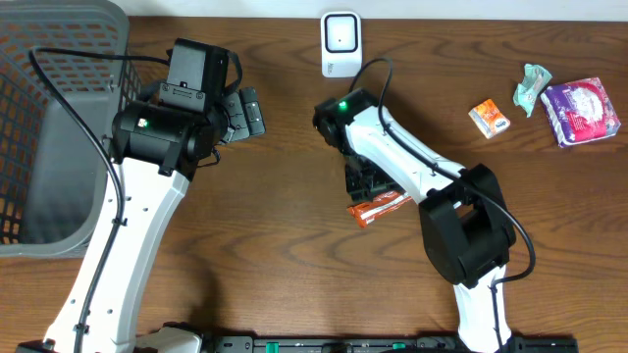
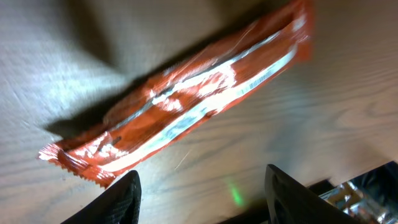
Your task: Scan the item barcode
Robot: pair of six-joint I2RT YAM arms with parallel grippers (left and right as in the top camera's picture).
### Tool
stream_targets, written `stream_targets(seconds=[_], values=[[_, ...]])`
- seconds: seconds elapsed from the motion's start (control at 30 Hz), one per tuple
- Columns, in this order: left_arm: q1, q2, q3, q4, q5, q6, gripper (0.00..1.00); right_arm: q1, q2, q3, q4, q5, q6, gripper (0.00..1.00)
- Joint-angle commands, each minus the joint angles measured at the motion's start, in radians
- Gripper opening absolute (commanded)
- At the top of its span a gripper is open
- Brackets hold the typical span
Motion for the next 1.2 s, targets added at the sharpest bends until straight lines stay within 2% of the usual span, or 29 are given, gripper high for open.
stream_targets(seconds=[0.0, 0.33, 0.57, 0.83, 1.03, 1.17], values=[[0.004, -0.002, 0.014, -0.002, -0.009, 0.006, 0.98, -0.014, 0.002, -0.073, 0.016, -0.085, -0.006, 0.59], [0.004, -0.002, 0.014, -0.002, -0.009, 0.006, 0.98, -0.052, 0.002, -0.211, 0.12, -0.087, -0.048, 0.52], [0.004, -0.002, 0.014, -0.002, -0.009, 0.006, 0.98, -0.163, 0.002, -0.222, 0.293, -0.251, -0.274, 0.53], [0.004, -0.002, 0.014, -0.002, -0.009, 0.006, 0.98, -0.265, 0.002, -0.221, 0.529, -0.272, -0.463, 0.57], [0.004, -0.002, 0.014, -0.002, -0.009, 0.006, 0.98, -0.267, 0.001, -0.201, 0.647, -0.272, -0.523, 0.59], [0.004, -0.002, 0.014, -0.002, -0.009, 0.006, 0.98, -0.267, 0.001, -0.137, 0.637, -0.272, -0.496, 0.59]])
